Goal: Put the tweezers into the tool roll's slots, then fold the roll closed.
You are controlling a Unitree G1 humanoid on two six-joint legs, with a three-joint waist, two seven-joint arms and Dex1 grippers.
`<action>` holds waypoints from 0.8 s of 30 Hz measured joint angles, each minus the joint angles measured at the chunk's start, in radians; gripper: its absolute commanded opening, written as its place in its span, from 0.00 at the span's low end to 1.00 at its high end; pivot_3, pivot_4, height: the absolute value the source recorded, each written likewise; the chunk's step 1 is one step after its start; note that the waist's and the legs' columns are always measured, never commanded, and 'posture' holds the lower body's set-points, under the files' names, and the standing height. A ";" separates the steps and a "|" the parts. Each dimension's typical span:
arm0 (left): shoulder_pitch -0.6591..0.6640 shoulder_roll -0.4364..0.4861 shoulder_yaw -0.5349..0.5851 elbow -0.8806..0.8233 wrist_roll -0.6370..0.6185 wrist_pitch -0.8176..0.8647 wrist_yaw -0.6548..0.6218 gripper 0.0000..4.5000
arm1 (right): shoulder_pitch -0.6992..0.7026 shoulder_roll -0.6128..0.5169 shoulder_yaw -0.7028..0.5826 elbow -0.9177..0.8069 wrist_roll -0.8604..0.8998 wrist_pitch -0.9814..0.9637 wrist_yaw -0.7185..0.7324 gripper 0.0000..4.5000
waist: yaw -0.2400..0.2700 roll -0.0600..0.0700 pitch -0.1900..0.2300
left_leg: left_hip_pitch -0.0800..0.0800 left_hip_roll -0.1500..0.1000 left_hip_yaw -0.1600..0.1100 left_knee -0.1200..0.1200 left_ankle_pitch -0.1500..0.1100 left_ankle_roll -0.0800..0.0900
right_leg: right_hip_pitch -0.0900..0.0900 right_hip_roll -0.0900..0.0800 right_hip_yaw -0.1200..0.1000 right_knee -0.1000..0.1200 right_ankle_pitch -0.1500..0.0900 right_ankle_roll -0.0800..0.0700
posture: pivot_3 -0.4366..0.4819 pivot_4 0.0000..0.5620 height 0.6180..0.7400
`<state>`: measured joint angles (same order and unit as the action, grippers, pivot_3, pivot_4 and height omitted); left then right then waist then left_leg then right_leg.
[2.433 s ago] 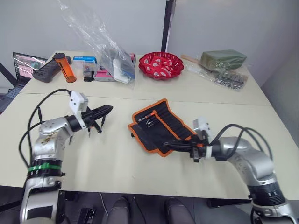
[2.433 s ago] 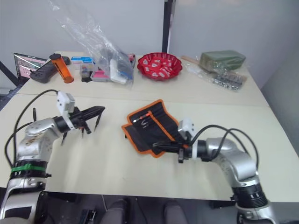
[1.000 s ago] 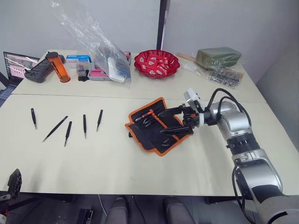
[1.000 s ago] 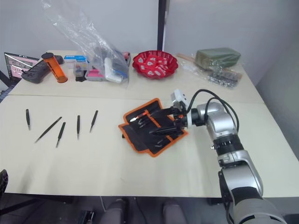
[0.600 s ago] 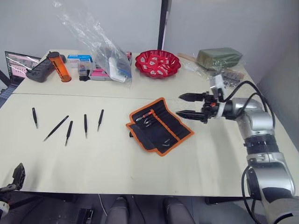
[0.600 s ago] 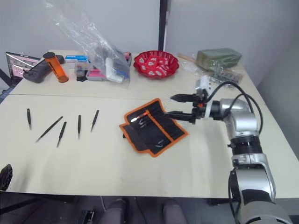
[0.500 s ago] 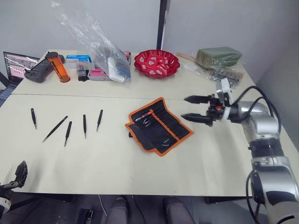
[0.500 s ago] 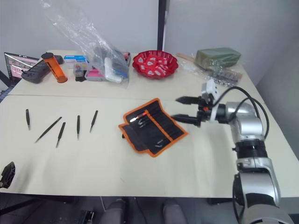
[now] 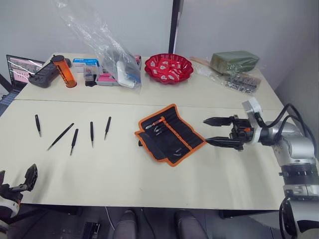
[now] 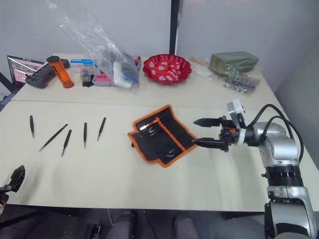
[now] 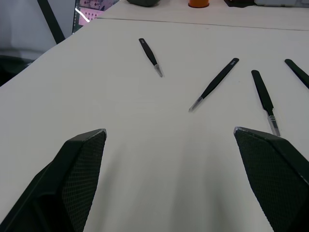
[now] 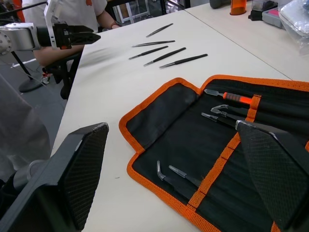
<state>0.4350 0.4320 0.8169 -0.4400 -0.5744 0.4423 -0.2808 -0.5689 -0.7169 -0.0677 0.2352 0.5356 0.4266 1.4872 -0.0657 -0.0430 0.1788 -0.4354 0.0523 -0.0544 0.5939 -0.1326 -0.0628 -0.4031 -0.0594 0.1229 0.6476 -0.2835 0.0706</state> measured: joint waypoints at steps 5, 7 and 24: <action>-0.176 0.093 -0.013 0.121 0.004 0.070 0.063 1.00 | 0.012 0.011 -0.003 -0.064 0.022 0.028 -0.058 0.99 | 0.005 0.000 0.000 | 0.000 0.000 -0.001 0.000 0.000 0.000 | 0.000 0.001 0.000 0.001 0.002 0.003 | 0.48 0.27 0.91; -0.249 0.146 -0.016 0.228 0.024 0.080 0.067 1.00 | 0.015 0.017 -0.004 -0.087 0.031 0.038 -0.076 0.99 | 0.004 0.000 0.000 | 0.000 0.000 -0.001 0.000 0.000 0.000 | 0.000 0.001 -0.001 0.001 0.002 0.004 | 0.48 0.27 0.91; -0.833 0.380 -0.236 1.028 0.169 -0.003 -0.053 1.00 | 0.065 0.045 -0.025 -0.243 0.115 0.153 -0.231 0.99 | 0.018 0.000 0.000 | -0.001 0.000 -0.002 0.000 0.000 0.000 | 0.000 0.001 -0.002 0.002 0.005 0.002 | 0.48 0.27 0.91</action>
<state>-0.3983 0.8116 0.5812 0.5881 -0.4054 0.4394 -0.3343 -0.5038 -0.6722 -0.0922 -0.0081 0.6509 0.5799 1.2557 -0.0481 -0.0432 0.1787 -0.4360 0.0524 -0.0564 0.5936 -0.1324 -0.0626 -0.4035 -0.0583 0.1210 0.6500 -0.2784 0.0723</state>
